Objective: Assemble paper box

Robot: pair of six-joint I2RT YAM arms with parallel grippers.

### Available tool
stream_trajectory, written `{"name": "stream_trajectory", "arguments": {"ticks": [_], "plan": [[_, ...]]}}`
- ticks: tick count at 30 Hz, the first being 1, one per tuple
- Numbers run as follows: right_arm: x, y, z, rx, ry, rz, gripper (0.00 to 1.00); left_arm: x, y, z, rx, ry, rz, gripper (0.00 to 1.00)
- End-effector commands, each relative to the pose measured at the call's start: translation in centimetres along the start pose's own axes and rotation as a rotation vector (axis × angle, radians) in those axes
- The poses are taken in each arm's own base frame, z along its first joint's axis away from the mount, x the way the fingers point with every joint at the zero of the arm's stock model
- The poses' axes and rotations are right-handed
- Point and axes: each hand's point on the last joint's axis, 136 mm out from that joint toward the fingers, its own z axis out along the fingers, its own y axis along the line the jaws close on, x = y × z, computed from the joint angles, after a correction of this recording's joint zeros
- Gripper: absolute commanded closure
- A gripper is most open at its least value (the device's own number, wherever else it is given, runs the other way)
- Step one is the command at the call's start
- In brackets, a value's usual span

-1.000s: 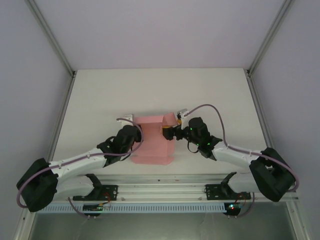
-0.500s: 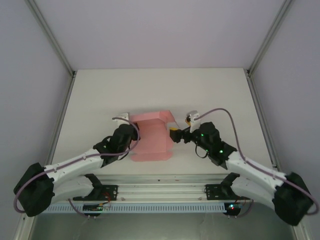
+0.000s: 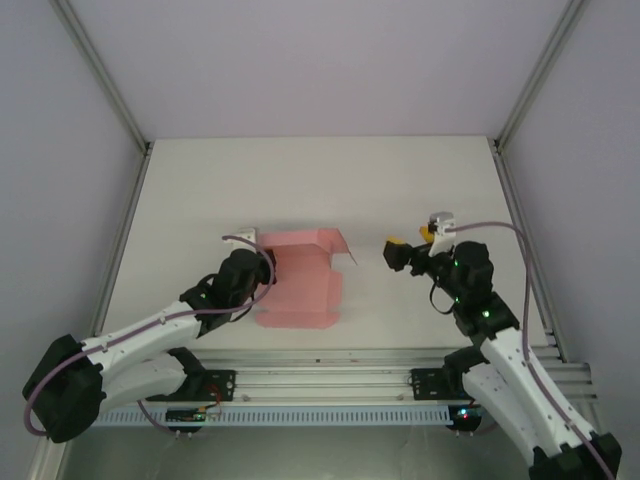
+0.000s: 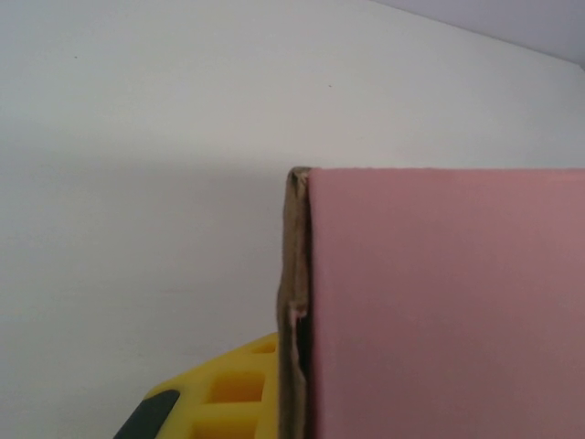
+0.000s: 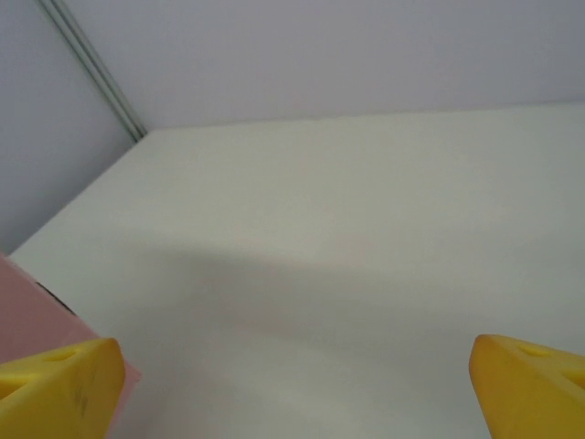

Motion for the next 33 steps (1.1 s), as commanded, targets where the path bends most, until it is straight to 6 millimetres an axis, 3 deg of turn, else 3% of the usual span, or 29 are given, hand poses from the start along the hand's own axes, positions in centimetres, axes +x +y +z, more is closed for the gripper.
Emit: {"name": "stream_trajectory", "arguments": {"ticks": [1, 3, 7, 11, 15, 21, 27, 33], "plan": [[-0.1, 1.8, 1.5, -0.133, 0.103, 0.059, 0.03, -0.9, -1.1, -0.2, 0.041, -0.007, 0.002, 1.0], [-0.3, 2.5, 2.9, -0.178, 0.15, 0.04, 0.06, -0.8, -1.1, -0.1, 0.046, -0.005, -0.009, 1.0], [1.3, 5.3, 4.8, -0.317, 0.244, 0.002, 0.09, -0.7, -1.3, 0.1, 0.048, 0.003, -0.015, 1.0], [3.2, 8.8, 5.1, -0.46, 0.312, -0.056, 0.1, -0.6, -1.4, 0.3, 0.048, 0.009, -0.033, 1.0], [4.8, 10.2, 5.7, -0.478, 0.338, -0.109, 0.09, -0.7, -2.1, 0.4, 0.082, 0.01, -0.04, 1.0], [6.5, 11.7, 7.5, -0.502, 0.358, -0.105, 0.09, -0.5, -3.3, 0.9, 0.126, 0.037, -0.036, 1.0], [7.8, 11.8, 9.7, -0.438, 0.394, -0.119, 0.11, -0.5, -4.5, 1.1, 0.171, 0.052, -0.035, 1.0], [7.1, 10.8, 8.9, -0.372, 0.365, -0.138, 0.12, -0.6, -2.7, 1.0, 0.069, 0.047, -0.048, 1.0]]}}
